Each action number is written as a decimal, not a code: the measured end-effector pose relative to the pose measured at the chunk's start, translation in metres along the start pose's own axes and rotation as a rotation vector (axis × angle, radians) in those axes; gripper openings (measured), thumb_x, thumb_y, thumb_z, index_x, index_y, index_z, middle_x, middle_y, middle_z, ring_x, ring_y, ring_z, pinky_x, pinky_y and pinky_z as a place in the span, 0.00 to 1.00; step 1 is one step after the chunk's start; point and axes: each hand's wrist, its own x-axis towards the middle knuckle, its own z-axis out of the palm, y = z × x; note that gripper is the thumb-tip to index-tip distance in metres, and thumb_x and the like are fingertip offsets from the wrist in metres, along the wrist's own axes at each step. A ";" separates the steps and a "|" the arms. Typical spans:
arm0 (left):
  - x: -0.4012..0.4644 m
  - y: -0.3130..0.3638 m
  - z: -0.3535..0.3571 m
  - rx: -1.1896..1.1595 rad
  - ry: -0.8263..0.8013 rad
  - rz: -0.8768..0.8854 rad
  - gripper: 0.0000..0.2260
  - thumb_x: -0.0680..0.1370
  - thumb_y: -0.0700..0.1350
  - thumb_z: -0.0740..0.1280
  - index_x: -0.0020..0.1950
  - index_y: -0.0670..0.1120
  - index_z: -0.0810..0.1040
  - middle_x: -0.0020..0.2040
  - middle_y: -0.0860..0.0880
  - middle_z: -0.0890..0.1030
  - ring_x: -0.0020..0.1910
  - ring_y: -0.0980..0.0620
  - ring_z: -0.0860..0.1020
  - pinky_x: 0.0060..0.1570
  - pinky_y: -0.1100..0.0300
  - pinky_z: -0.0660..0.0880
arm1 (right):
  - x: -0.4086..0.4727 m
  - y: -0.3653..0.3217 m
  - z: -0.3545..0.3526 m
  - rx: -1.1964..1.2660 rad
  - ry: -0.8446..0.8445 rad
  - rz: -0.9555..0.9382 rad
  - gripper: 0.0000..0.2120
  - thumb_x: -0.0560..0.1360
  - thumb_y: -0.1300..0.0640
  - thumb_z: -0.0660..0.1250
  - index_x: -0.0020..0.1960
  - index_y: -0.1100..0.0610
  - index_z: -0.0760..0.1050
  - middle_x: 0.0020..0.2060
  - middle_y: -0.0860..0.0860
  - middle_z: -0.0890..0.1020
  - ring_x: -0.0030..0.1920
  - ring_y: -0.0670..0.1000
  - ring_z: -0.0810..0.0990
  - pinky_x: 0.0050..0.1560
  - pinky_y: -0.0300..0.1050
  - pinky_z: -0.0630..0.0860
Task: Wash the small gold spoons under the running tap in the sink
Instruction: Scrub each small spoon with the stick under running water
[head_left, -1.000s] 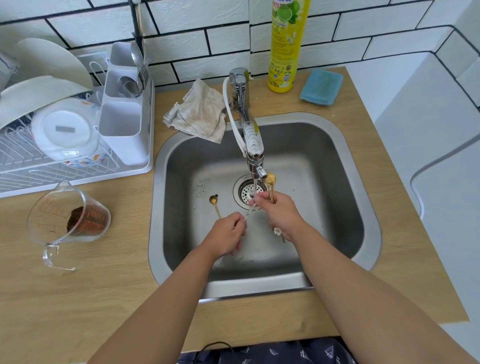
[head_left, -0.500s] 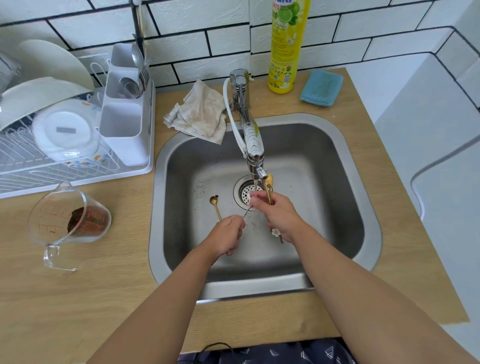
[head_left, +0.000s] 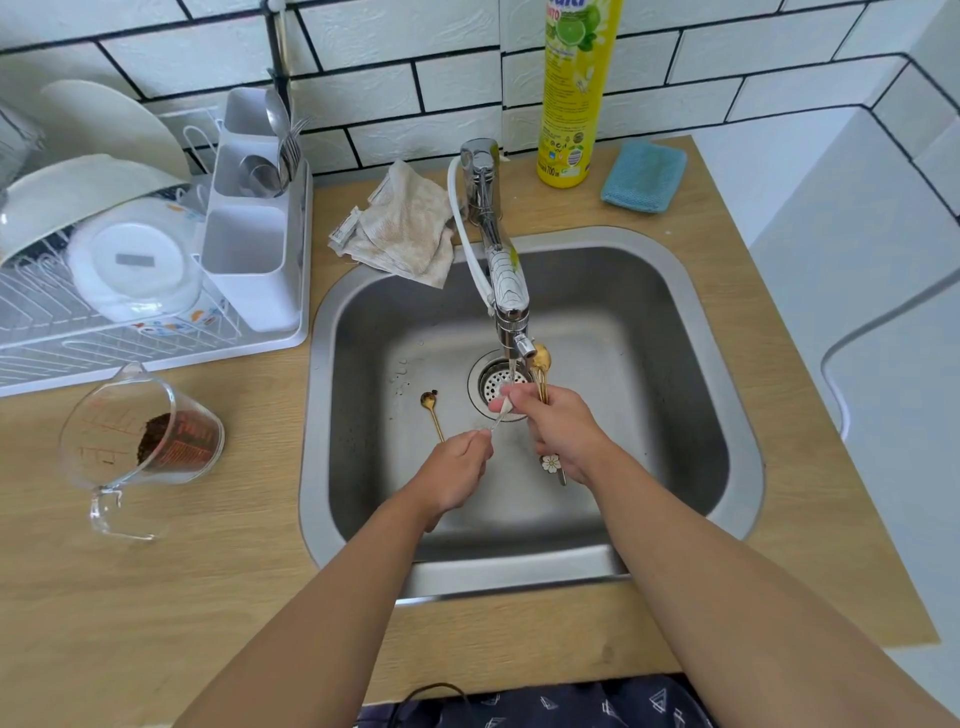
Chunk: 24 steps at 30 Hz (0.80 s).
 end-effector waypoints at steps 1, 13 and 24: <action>0.000 -0.001 0.000 -0.010 0.006 -0.002 0.17 0.84 0.55 0.53 0.39 0.49 0.70 0.30 0.55 0.69 0.28 0.56 0.64 0.28 0.60 0.62 | 0.000 0.000 0.000 0.009 -0.018 0.003 0.10 0.82 0.55 0.68 0.60 0.58 0.82 0.45 0.47 0.89 0.25 0.45 0.58 0.23 0.37 0.59; 0.001 0.000 -0.002 -0.043 -0.011 -0.038 0.17 0.84 0.55 0.53 0.42 0.48 0.71 0.31 0.53 0.68 0.26 0.57 0.63 0.25 0.62 0.60 | 0.003 0.005 0.000 -0.072 -0.019 -0.026 0.07 0.80 0.57 0.70 0.58 0.53 0.82 0.48 0.56 0.88 0.24 0.43 0.64 0.22 0.36 0.61; 0.003 0.005 -0.007 -0.320 -0.132 -0.166 0.18 0.82 0.54 0.54 0.32 0.53 0.63 0.28 0.53 0.58 0.25 0.53 0.54 0.24 0.63 0.51 | 0.003 0.007 0.001 -0.046 -0.088 -0.057 0.09 0.77 0.56 0.75 0.56 0.52 0.82 0.44 0.43 0.88 0.24 0.42 0.65 0.22 0.36 0.61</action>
